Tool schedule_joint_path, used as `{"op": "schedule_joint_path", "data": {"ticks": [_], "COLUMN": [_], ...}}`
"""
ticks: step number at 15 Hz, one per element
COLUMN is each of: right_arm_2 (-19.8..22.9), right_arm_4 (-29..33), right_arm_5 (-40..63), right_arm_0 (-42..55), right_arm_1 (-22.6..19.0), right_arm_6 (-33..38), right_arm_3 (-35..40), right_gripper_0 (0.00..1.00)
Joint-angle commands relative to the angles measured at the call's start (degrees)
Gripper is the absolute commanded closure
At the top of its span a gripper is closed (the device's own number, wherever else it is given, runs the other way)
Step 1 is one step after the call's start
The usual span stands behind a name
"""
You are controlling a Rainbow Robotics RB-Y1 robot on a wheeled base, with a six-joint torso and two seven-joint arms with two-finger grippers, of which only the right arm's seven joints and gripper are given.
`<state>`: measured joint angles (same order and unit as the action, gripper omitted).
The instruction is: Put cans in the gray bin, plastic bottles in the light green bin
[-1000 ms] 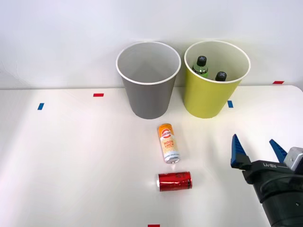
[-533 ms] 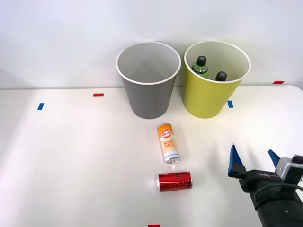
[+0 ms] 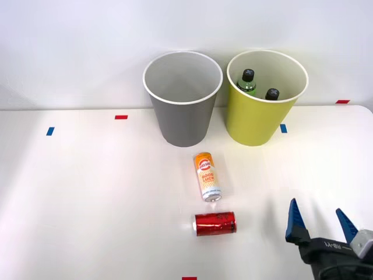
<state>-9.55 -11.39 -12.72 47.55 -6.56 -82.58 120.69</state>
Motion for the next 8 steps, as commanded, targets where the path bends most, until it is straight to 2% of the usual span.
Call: {"op": "schedule_joint_path", "data": {"ticks": [1, 3, 5, 8], "right_arm_2": [-0.99, -0.91, 0.85, 2.08], "right_arm_4": [6.91, 11.56, 17.19, 23.61], "right_arm_5": [-2.39, -3.97, -12.15, -18.13], "right_arm_0": [4.22, 6.5, 5.1, 4.57], "right_arm_1": [1.11, 2.43, 3.83, 4.36], "right_arm_6": [7.43, 12.27, 17.72, 20.44], "right_arm_3": [-0.11, -0.46, -7.05, -11.18], "right_gripper_0": [0.0, 0.0, 0.0, 0.0]}}
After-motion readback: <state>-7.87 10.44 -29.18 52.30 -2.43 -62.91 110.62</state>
